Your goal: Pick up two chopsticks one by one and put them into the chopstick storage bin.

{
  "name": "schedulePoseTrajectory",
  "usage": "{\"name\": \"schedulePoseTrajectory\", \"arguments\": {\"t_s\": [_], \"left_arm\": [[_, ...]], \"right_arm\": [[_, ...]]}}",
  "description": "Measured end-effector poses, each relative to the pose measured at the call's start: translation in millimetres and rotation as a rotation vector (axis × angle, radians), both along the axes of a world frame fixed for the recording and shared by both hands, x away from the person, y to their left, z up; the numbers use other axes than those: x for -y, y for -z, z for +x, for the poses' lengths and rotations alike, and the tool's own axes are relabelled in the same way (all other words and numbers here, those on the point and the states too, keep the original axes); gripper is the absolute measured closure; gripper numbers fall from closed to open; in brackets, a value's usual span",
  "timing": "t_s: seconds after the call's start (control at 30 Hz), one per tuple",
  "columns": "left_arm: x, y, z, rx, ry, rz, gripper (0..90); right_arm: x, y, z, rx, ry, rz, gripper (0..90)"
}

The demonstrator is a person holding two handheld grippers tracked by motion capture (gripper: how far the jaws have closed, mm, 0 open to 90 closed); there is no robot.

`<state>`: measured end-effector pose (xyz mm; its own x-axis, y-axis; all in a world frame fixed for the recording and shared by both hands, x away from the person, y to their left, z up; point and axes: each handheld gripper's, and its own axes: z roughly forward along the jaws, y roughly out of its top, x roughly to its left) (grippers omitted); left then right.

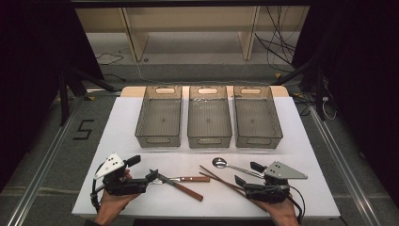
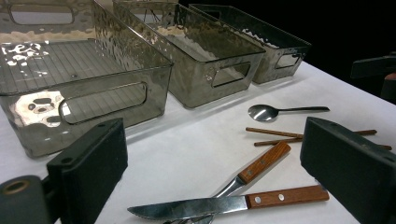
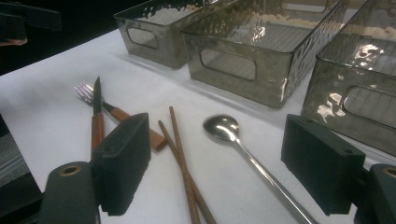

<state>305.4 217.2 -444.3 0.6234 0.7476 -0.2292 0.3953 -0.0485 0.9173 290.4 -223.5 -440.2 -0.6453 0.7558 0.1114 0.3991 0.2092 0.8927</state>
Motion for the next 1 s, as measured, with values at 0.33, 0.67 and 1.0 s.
{"name": "schedulePoseTrajectory", "arguments": {"t_s": [0.33,0.67,1.0], "left_arm": [[0.2,0.0,0.0,0.0,0.0,0.002,7.0],[0.1,0.1,0.1,0.0,-0.001,0.001,7.0],[0.1,0.0,0.1,0.0,0.0,0.002,7.0]], "right_arm": [[-0.9,-5.7,1.6,-0.025,-0.008,-0.023,26.8],[-10.0,-15.5,0.7,-0.079,-0.051,-0.118,30.8],[-16.3,-17.2,0.9,-0.141,-0.049,-0.205,33.7]]}}
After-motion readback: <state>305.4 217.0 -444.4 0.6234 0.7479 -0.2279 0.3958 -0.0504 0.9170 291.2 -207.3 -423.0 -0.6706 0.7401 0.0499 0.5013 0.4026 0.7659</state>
